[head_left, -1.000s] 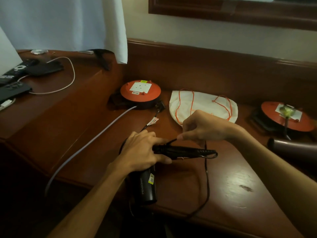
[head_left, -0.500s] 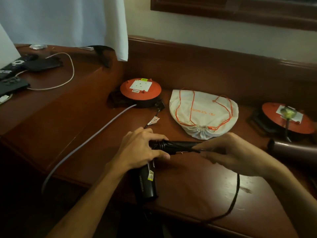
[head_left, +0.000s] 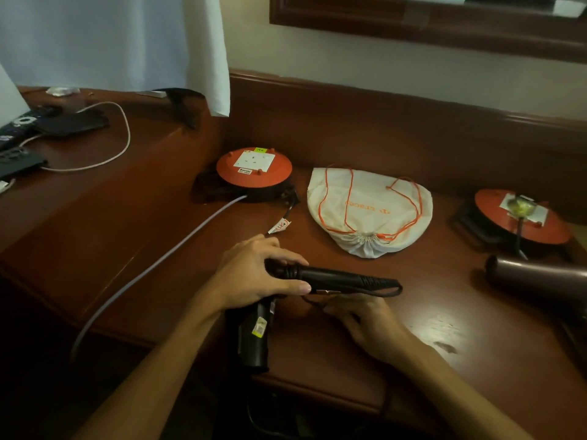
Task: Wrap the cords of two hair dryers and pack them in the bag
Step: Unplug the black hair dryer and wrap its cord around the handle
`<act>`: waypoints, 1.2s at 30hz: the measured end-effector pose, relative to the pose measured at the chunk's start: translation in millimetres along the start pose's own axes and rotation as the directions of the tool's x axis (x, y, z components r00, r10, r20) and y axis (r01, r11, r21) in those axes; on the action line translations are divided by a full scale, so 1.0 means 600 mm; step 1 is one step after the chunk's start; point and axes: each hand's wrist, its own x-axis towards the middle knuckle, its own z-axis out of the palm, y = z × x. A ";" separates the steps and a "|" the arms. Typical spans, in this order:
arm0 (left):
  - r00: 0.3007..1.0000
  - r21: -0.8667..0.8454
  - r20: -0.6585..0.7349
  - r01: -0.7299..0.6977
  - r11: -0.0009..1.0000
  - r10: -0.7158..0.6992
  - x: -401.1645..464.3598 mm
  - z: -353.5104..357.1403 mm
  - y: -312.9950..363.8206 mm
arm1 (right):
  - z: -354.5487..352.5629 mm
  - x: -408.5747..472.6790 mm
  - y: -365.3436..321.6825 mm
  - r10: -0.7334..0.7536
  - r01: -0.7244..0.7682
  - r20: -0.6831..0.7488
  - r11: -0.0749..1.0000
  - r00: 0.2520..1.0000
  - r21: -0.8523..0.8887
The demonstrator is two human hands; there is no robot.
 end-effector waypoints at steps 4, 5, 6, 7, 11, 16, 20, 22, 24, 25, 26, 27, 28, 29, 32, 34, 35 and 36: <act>0.996 -0.080 0.051 -0.067 0.995 0.071 -0.020 -0.001 -0.010 | -0.008 0.030 0.009 0.186 -0.189 0.040 0.978 0.982 0.086; 0.994 -0.041 0.069 -0.083 0.996 0.085 -0.024 0.001 -0.007 | -0.017 0.044 0.010 0.181 -0.192 0.122 0.977 0.976 0.089; 0.992 -0.001 0.084 -0.096 0.995 0.095 -0.026 0.003 -0.004 | -0.026 0.059 0.012 0.154 -0.169 0.188 0.983 0.970 0.067; 0.990 0.032 0.099 -0.106 0.994 0.103 -0.027 0.004 0.000 | -0.034 0.073 0.013 0.140 -0.158 0.248 0.986 0.959 0.056; 0.986 0.176 0.128 -0.125 0.977 0.103 -0.025 0.013 0.017 | -0.061 0.118 0.014 0.182 -0.239 0.412 0.967 0.893 0.090; 0.985 0.273 0.170 -0.077 0.959 0.031 -0.017 0.021 0.044 | -0.084 0.145 -0.008 0.205 -0.348 0.558 0.923 0.804 0.163; 0.964 0.407 0.265 -0.111 0.907 -0.001 -0.009 0.021 0.052 | -0.111 0.145 -0.022 0.214 -0.487 0.643 0.826 0.735 0.282; 0.952 0.384 0.308 -0.126 0.915 0.002 -0.004 0.014 0.047 | -0.125 0.141 -0.031 0.197 -0.482 0.647 0.824 0.737 0.298; 0.948 0.336 0.317 -0.150 0.930 0.038 -0.002 0.006 0.038 | -0.139 0.136 -0.040 0.163 -0.463 0.641 0.822 0.750 0.332; 0.950 0.313 0.308 -0.155 0.937 0.054 0.000 0.004 0.032 | -0.146 0.134 -0.043 0.133 -0.448 0.639 0.817 0.757 0.362; 0.952 0.296 0.300 -0.156 0.942 0.064 0.000 0.002 0.028 | -0.152 0.132 -0.046 0.100 -0.431 0.641 0.817 0.761 0.384; 0.953 0.282 0.296 -0.155 0.947 0.068 0.000 0.001 0.025 | -0.157 0.129 -0.049 0.073 -0.413 0.647 0.822 0.759 0.392; 0.953 0.269 0.294 -0.152 0.951 0.069 -0.001 0.001 0.023 | -0.161 0.127 -0.052 0.054 -0.396 0.658 0.835 0.751 0.383; 0.955 0.255 0.287 -0.148 0.955 0.071 -0.001 0.002 0.022 | -0.164 0.125 -0.055 0.045 -0.378 0.672 0.854 0.739 0.358; 0.967 0.226 0.237 -0.146 0.963 0.091 -0.003 0.007 0.021 | -0.173 0.128 -0.063 0.080 -0.336 0.683 0.908 0.726 0.250; 0.978 0.200 0.187 -0.131 0.971 0.093 -0.004 0.008 0.017 | -0.181 0.136 -0.056 0.132 -0.315 0.613 0.928 0.779 0.200; 0.981 0.184 0.170 -0.121 0.975 0.090 -0.006 0.007 0.014 | -0.184 0.139 -0.049 0.155 -0.308 0.566 0.933 0.810 0.185; 0.983 0.169 0.160 -0.115 0.979 0.087 -0.008 0.006 0.013 | -0.187 0.139 -0.042 0.176 -0.309 0.523 0.934 0.834 0.178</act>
